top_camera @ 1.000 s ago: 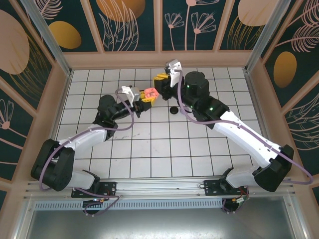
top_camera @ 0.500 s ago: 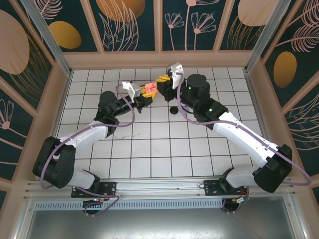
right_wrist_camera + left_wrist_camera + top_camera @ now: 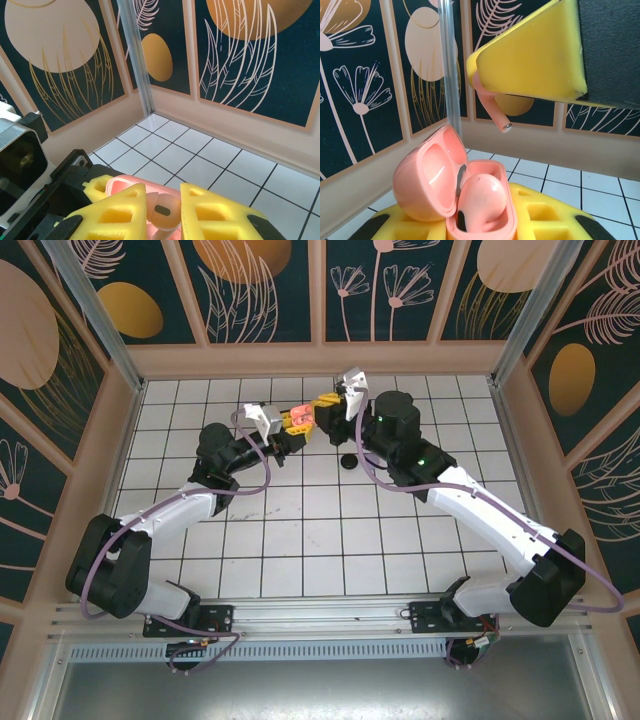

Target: Insert the wireless bluetooth earbuds into the charging case

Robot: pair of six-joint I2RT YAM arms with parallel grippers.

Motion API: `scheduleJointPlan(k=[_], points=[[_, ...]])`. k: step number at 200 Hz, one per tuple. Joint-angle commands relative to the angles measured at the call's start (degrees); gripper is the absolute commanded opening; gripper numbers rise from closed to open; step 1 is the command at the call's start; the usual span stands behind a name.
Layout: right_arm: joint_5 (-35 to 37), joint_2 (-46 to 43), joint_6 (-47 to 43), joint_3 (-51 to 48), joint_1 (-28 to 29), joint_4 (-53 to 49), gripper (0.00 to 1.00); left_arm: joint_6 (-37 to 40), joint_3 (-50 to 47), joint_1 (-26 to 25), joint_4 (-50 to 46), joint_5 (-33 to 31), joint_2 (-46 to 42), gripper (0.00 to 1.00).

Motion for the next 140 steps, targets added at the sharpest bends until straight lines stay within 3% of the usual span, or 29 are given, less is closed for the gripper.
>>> scheduleJointPlan(k=[1,140], points=[[-1.5,0.1,0.9,-0.4,-0.3,2.7,0.18,-0.4,1.3,-0.2,2.9,1.2,-0.6,0.0],[-1.5,2.2,2.3,-1.4,-1.7,3.2,0.17,-0.8,1.6,-0.3,3.3,1.9,-2.1,0.0]])
